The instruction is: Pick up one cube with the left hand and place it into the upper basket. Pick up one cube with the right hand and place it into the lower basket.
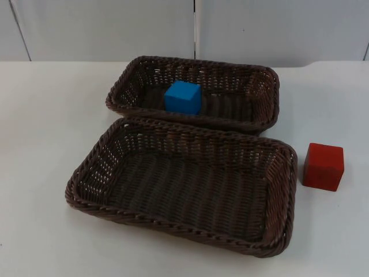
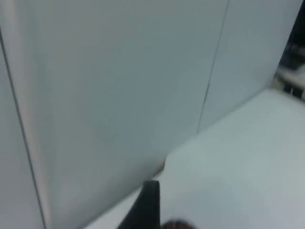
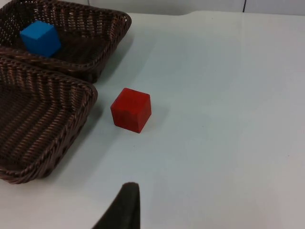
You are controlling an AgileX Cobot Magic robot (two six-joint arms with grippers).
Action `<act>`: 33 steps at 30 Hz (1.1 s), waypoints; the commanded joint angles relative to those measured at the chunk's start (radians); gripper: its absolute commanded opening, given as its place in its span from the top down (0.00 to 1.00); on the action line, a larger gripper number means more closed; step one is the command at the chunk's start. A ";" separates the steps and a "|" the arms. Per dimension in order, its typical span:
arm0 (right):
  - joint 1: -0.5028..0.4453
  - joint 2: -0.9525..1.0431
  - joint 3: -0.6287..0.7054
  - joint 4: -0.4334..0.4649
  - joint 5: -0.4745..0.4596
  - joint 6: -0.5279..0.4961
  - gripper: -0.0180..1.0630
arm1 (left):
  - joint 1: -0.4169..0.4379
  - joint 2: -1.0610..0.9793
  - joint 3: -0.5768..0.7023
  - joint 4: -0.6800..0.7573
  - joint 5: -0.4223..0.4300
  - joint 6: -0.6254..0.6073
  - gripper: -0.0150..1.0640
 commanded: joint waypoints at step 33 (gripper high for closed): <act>0.005 -0.003 0.002 -0.003 -0.006 0.002 0.01 | 0.583 -0.675 0.249 -0.003 -0.558 -0.246 0.17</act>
